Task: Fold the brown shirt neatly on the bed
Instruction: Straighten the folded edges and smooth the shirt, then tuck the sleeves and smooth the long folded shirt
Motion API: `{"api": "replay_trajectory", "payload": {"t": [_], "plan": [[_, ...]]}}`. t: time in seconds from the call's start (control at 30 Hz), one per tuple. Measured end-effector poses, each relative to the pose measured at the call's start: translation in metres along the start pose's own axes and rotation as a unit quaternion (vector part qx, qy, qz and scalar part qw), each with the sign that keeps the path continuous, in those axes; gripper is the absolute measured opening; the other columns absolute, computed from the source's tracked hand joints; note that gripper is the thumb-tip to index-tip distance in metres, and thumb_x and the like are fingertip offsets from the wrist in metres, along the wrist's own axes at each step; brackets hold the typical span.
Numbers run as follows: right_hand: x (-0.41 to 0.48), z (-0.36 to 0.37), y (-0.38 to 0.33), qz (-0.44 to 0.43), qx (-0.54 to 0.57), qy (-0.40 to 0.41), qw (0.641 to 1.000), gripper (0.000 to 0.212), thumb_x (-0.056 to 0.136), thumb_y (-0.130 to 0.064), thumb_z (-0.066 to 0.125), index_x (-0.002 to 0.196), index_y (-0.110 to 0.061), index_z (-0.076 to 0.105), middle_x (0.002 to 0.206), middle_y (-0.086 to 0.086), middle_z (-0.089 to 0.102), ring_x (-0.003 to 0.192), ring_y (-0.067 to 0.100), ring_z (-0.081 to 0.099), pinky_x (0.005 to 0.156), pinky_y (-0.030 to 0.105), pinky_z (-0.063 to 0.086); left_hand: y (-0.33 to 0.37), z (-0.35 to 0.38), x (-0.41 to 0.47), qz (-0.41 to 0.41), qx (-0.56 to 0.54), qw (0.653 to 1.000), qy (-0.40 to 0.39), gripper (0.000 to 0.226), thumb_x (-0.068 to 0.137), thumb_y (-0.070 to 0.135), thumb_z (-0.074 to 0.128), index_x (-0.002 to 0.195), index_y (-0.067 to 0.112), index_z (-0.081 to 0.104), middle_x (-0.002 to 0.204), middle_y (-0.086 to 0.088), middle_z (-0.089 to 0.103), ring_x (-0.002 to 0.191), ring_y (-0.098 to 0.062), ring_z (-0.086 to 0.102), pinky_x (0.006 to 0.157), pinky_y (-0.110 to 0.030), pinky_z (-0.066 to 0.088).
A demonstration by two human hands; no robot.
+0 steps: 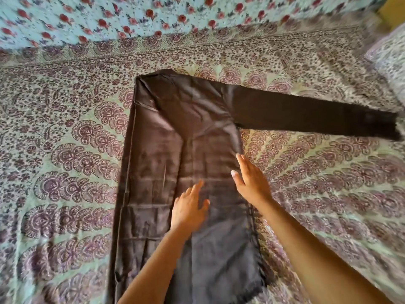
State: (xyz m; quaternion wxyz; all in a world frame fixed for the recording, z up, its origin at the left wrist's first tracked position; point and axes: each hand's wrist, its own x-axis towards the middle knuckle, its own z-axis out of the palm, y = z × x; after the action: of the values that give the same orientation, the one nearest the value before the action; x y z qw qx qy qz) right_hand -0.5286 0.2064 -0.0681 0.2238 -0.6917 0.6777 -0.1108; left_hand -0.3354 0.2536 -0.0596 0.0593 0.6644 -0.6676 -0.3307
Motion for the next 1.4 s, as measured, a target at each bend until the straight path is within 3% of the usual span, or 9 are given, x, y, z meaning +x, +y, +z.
{"api": "replay_trajectory", "payload": {"t": [0.17,0.37,0.5,0.63,0.73,0.83,1.0,1.2,1.4], "plan": [[-0.03,-0.019,0.031,0.023,0.026,-0.057,0.998,0.058,0.098,-0.032,0.039,0.148,-0.011,0.017,0.153,0.01,0.024,0.139,0.025,0.026,0.11,0.034,0.025,0.048,0.04,-0.064,-0.124,-0.04,0.991,0.003,0.05,0.088,0.029,0.053,0.136,0.029,0.037,0.112,-0.001,0.067,0.101,-0.03,0.062,0.07,-0.032,0.043],[-0.038,-0.005,0.051,0.002,0.031,-0.095,0.995,0.056,0.098,-0.033,0.038,0.147,-0.013,0.02,0.153,0.01,0.024,0.139,0.025,0.027,0.112,0.038,0.026,0.075,0.089,-0.11,-0.179,-0.038,0.982,-0.048,0.033,0.089,0.041,0.053,0.118,0.025,0.046,0.112,-0.001,0.064,0.093,-0.026,0.063,0.071,-0.035,0.051],[-0.035,0.019,0.055,-0.013,0.016,-0.092,0.996,0.053,0.097,-0.031,0.04,0.145,-0.015,0.027,0.152,0.012,0.026,0.136,0.028,0.03,0.107,0.039,0.03,0.09,0.117,-0.099,-0.163,-0.022,0.986,-0.035,0.06,0.084,0.052,0.057,0.131,0.024,0.034,0.123,-0.002,0.046,0.105,-0.024,0.055,0.075,-0.042,0.054],[-0.03,0.036,0.055,0.01,0.051,0.026,0.998,0.044,0.093,-0.025,0.045,0.134,-0.007,0.044,0.135,0.015,0.047,0.119,0.03,0.046,0.095,0.039,0.039,0.109,0.132,-0.09,-0.143,0.053,0.982,-0.109,0.088,0.084,0.045,0.062,0.148,0.019,0.006,0.128,-0.01,0.033,0.113,-0.027,0.046,0.081,-0.042,0.05],[-0.007,0.032,0.046,0.063,0.11,0.05,0.991,0.046,0.091,-0.026,0.047,0.133,-0.007,0.044,0.125,0.017,0.053,0.108,0.032,0.053,0.086,0.039,0.044,0.112,0.127,-0.09,-0.161,0.024,0.984,-0.072,0.059,0.089,0.011,0.054,0.138,0.01,0.021,0.123,-0.014,0.051,0.1,-0.031,0.061,0.076,-0.04,0.05],[0.02,0.024,0.031,0.125,0.123,0.017,0.984,0.052,0.09,-0.025,0.053,0.138,-0.014,0.036,0.133,0.015,0.048,0.115,0.028,0.05,0.088,0.034,0.043,0.096,0.109,-0.099,-0.178,-0.119,0.977,0.009,0.04,0.081,0.002,0.052,0.117,0.011,0.036,0.103,-0.009,0.066,0.082,-0.031,0.064,0.064,-0.039,0.05],[0.068,0.006,0.001,0.173,0.227,-0.005,0.959,0.063,0.083,-0.02,0.062,0.14,-0.018,0.035,0.138,0.007,0.042,0.123,0.023,0.046,0.1,0.03,0.039,0.051,0.071,-0.123,-0.132,-0.238,0.961,0.038,0.03,0.073,0.001,0.047,0.091,0.02,0.032,0.064,-0.004,0.052,0.052,-0.018,0.048,0.05,-0.032,0.034],[0.089,0.001,-0.051,0.062,0.084,0.077,0.992,0.061,0.083,0.001,0.045,0.14,-0.021,0.038,0.142,0.002,0.044,0.126,0.021,0.045,0.101,0.03,0.035,0.033,0.062,-0.138,-0.009,-0.286,0.956,-0.061,0.039,0.067,-0.01,0.041,0.083,0.025,0.046,0.075,0.014,0.049,0.061,-0.002,0.045,0.058,-0.013,0.033],[0.076,0.044,-0.109,-0.12,-0.091,-0.081,0.985,0.06,0.086,-0.003,0.05,0.143,-0.015,0.032,0.154,-0.002,0.022,0.124,0.026,0.048,0.092,0.037,0.042,-0.003,0.076,-0.167,-0.25,-0.314,0.905,0.137,0.045,0.074,-0.015,0.044,0.087,0.022,0.065,0.071,0.011,0.059,0.044,-0.001,0.04,0.046,-0.012,0.028]]}}
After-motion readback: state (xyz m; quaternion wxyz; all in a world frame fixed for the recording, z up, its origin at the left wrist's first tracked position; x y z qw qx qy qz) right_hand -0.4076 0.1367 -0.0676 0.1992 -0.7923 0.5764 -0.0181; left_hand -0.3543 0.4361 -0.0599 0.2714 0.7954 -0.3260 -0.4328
